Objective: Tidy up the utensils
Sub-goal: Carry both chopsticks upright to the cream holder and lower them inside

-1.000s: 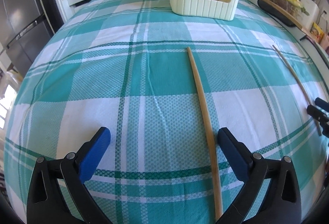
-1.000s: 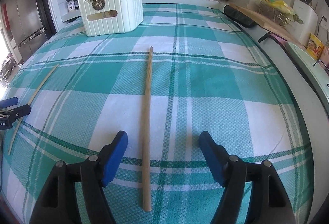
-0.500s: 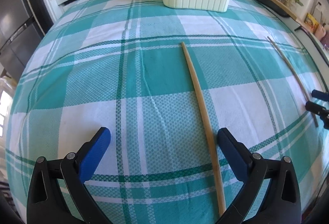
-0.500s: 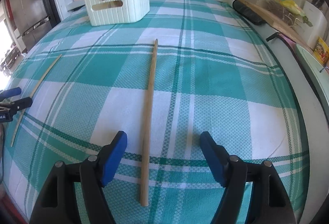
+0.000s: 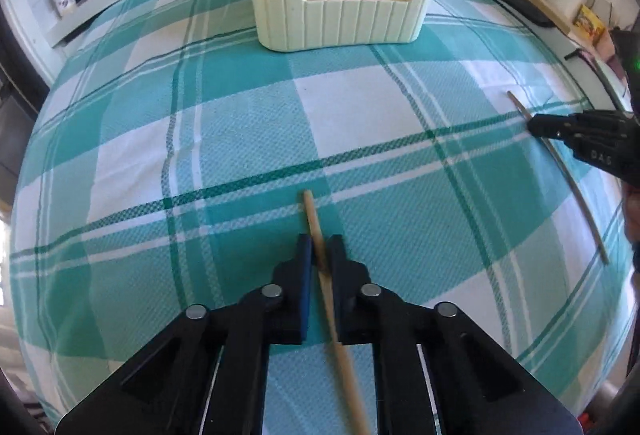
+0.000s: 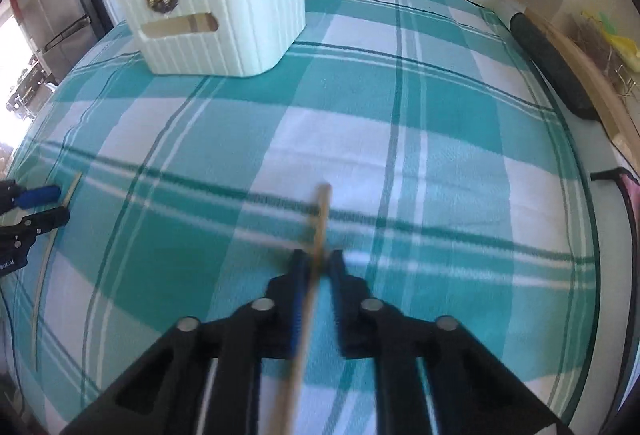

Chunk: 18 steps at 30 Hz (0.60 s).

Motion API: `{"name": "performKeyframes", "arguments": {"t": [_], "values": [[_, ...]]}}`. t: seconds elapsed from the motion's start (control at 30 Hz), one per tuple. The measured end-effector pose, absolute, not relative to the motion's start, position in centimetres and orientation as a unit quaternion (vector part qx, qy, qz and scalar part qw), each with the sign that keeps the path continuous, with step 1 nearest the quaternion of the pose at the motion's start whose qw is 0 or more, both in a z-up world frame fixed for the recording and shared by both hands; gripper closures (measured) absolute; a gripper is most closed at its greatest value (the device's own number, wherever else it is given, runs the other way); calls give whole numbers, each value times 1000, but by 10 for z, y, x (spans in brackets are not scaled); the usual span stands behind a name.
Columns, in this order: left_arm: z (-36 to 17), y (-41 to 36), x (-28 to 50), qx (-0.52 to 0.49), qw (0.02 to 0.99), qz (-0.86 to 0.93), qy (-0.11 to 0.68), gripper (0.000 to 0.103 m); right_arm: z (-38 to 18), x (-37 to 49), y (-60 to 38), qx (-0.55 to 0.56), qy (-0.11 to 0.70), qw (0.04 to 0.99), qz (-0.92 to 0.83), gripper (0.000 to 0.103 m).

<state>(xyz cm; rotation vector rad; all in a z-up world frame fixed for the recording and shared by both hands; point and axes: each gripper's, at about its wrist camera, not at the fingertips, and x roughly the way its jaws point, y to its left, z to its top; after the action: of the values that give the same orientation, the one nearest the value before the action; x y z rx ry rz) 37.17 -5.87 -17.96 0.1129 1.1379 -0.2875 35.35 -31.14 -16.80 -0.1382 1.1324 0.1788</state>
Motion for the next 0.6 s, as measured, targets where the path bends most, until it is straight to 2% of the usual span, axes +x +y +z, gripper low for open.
{"name": "performKeyframes", "arguments": {"t": [0.1,0.23,0.43,0.6], "values": [[-160,-46,368,18,847,-134,514,99,-157,361,-309,-52,517,850,84,97],[-103,-24,338,-10,882,-147,447,99,-97,324,-321,14,447,886,122,96],[-30,-3,300,-40,912,-179,367,99,-11,256,-318,1,361,918,166,96],[6,0,289,-51,925,-191,324,99,19,234,-314,-20,323,931,169,97]]}}
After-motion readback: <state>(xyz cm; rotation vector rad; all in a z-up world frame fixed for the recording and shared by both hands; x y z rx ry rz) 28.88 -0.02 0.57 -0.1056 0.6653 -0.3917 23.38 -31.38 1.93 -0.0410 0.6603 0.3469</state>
